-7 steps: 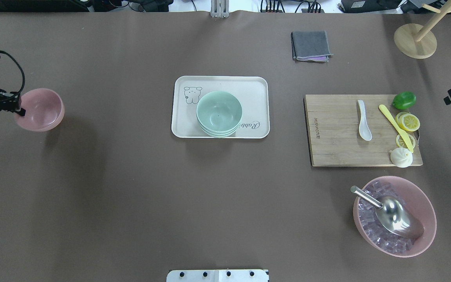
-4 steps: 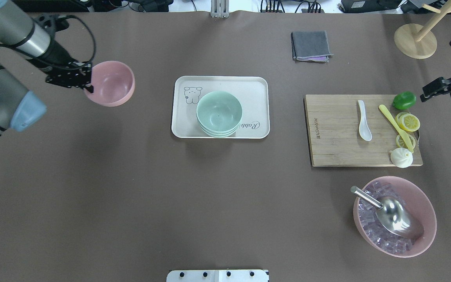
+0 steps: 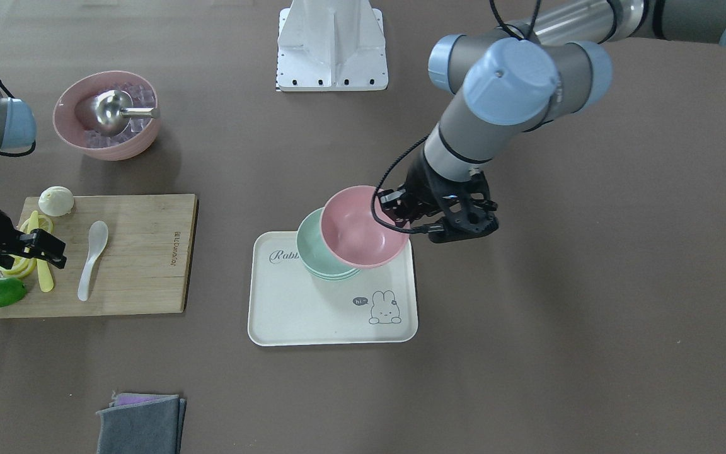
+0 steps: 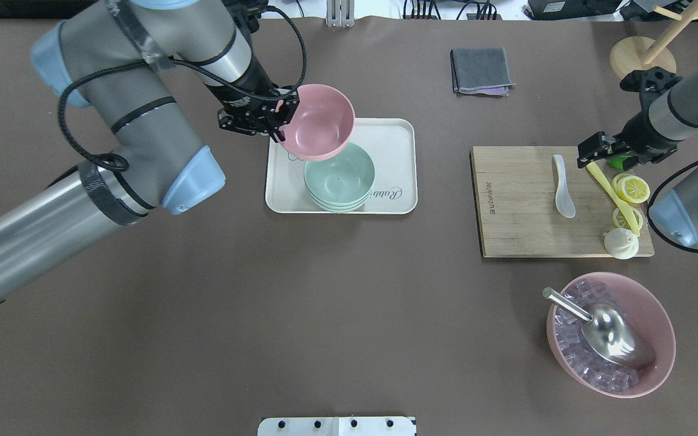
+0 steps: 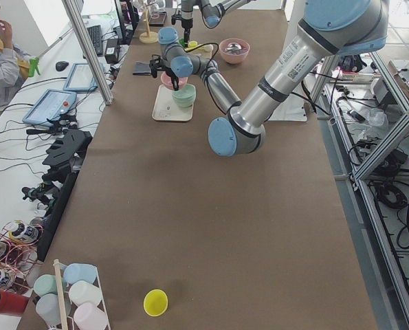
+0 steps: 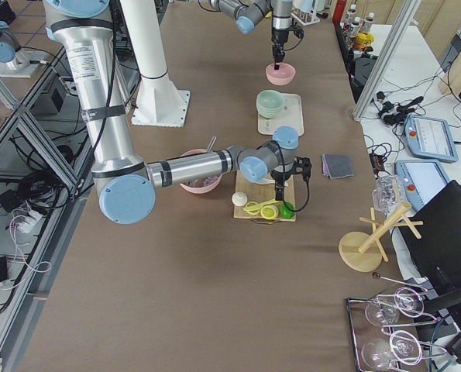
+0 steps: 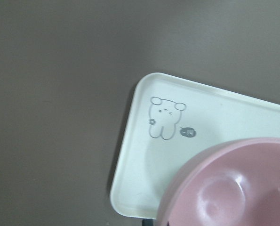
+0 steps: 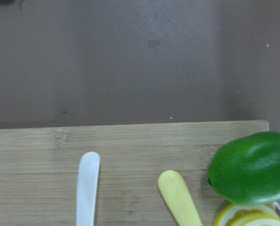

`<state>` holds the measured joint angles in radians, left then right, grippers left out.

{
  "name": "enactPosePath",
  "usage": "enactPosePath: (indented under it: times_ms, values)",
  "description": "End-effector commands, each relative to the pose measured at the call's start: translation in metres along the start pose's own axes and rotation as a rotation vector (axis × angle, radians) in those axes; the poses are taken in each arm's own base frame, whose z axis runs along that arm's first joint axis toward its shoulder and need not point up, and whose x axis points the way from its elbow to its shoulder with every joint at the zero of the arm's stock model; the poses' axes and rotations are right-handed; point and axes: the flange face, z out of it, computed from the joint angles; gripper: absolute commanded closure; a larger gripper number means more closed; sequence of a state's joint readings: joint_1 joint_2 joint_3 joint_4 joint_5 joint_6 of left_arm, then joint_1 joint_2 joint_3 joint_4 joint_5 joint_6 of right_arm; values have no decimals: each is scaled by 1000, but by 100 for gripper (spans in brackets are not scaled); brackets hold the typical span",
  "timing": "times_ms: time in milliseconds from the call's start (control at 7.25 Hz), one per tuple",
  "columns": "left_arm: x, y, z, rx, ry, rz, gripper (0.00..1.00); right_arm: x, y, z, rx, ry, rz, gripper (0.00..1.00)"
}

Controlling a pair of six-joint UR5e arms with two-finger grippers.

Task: Stack pink bowl on green and place spoon
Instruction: 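Carry the pink bowl over the green bowls while the right gripper reaches the spoon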

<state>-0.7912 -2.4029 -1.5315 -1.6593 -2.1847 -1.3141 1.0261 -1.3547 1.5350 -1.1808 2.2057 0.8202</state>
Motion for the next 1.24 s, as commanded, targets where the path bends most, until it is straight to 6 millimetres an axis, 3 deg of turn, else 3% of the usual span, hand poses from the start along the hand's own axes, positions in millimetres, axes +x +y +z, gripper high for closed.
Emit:
enactPosePath:
  times_ms: [0,414,552,1103]
  values:
    - [34,24,26,22,-20,-8,100,-30,13,15,-31,-13,50,2]
    - [30,37,44,2,-38,0,100,-37,14,20,-37,-13,48,5]
    - [21,44,61,-4,-54,6,100,-41,14,23,-39,-11,44,5]
    - [25,49,73,-7,-29,31,100,-47,13,23,-39,-14,50,5]
